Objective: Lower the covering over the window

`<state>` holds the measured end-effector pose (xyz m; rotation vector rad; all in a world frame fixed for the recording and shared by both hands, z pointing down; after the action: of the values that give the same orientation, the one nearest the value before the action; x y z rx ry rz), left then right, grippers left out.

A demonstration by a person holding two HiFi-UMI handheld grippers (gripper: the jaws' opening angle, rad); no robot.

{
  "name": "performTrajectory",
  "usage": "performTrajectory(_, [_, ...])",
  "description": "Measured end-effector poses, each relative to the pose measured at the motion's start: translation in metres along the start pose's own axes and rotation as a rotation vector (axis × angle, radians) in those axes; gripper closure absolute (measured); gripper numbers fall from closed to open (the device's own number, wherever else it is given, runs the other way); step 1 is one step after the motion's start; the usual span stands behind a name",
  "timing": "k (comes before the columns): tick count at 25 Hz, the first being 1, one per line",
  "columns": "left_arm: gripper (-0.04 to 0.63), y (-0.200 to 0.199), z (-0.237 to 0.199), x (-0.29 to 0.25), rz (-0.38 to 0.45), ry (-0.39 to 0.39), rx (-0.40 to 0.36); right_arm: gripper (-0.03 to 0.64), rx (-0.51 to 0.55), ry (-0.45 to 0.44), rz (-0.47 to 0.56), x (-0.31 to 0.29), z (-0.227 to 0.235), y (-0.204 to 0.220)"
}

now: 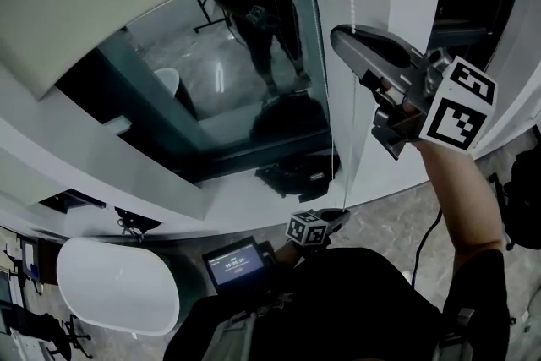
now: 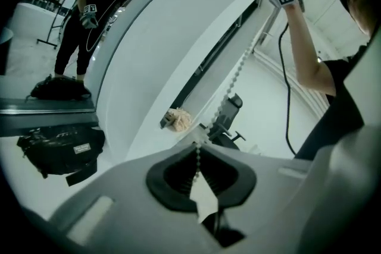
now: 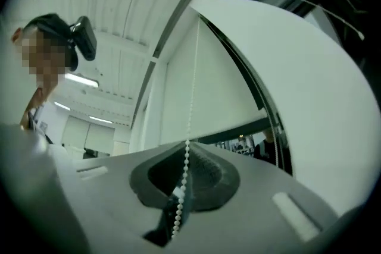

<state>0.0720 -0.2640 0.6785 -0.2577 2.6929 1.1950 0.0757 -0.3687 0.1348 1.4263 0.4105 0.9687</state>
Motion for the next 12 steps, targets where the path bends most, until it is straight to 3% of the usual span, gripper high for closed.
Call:
performTrajectory(4, [0.589,-0.004,-0.01,0.015,0.031,-0.026,0.04,0.614,0.127,0.068,0.116,0.014,0.005,-0.004])
performTrajectory(5, [0.589,-0.002,-0.013,0.017,0.015,-0.047,0.048,0.615,0.2,0.09,0.128,0.019,0.005,-0.002])
performTrajectory(8, [0.589,0.03,-0.031,0.019,-0.077,-0.14,0.058,0.617,0.552,0.172,0.108,0.039,0.004,0.037])
performTrajectory(10, [0.586,0.048,-0.05,0.028,-0.075,-0.216,0.065,0.617,0.58,0.21,0.017,0.059,0.017,0.089])
performTrajectory(12, [0.586,0.045,-0.062,0.05,0.001,-0.263,0.072,0.617,0.521,0.279,-0.112,0.087,0.045,0.155])
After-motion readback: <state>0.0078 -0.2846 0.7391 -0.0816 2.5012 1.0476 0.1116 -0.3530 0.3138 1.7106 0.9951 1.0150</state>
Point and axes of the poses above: the fingertips, and each gripper's own axes: x backward along the fingers, z to its right, y out of its underside, the point moved 1 cm from there along x, backward along the fingers, and after that the axes turned 12 degrees about y, right-handed, at the moved point
